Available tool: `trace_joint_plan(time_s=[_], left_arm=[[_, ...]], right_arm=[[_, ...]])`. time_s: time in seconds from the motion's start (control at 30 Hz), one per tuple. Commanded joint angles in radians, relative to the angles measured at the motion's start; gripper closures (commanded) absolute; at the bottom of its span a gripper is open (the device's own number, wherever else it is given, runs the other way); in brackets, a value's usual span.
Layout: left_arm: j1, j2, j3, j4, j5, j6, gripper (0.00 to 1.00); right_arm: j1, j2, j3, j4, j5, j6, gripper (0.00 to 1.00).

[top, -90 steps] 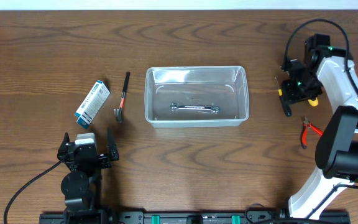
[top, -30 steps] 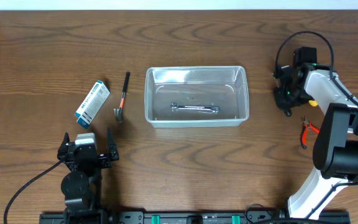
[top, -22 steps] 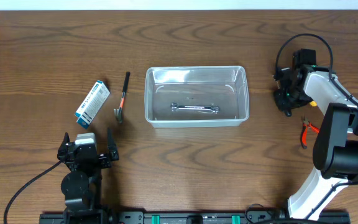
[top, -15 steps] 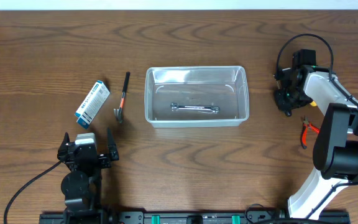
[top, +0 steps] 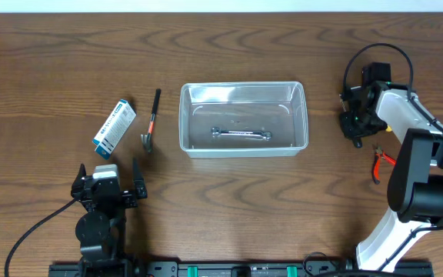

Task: Pack container
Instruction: 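Carry the screwdriver into the container and release it beside the wrench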

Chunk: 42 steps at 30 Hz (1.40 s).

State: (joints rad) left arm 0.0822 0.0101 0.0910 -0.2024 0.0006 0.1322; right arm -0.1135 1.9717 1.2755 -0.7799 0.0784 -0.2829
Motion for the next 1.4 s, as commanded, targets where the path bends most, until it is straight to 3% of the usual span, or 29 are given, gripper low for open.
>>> trace_joint_plan(time_s=[0.0, 0.33, 0.53, 0.77, 1.0, 1.37], left_arm=[[-0.004, -0.006, -0.027, -0.009, 0.003, 0.010, 0.02], [-0.004, -0.006, -0.027, -0.009, 0.003, 0.010, 0.02], [-0.004, -0.006, -0.027, -0.009, 0.003, 0.010, 0.02], [-0.004, -0.006, -0.027, -0.009, 0.003, 0.010, 0.02], [-0.004, -0.006, -0.027, -0.009, 0.003, 0.010, 0.02], [-0.004, -0.006, -0.027, -0.009, 0.003, 0.010, 0.02]], right_arm=[[0.010, -0.055, 0.097, -0.028, -0.013, 0.018, 0.99], [0.040, -0.190, 0.432, -0.178, -0.135, -0.011, 0.99], [0.153, -0.248, 0.564, -0.267, -0.280, -0.180, 0.99], [0.361, -0.269, 0.575, -0.360, -0.315, -0.439, 0.99], [0.531, -0.204, 0.574, -0.378, -0.314, -0.595, 0.99], [0.575, 0.045, 0.574, -0.402, -0.234, -0.615, 0.99]])
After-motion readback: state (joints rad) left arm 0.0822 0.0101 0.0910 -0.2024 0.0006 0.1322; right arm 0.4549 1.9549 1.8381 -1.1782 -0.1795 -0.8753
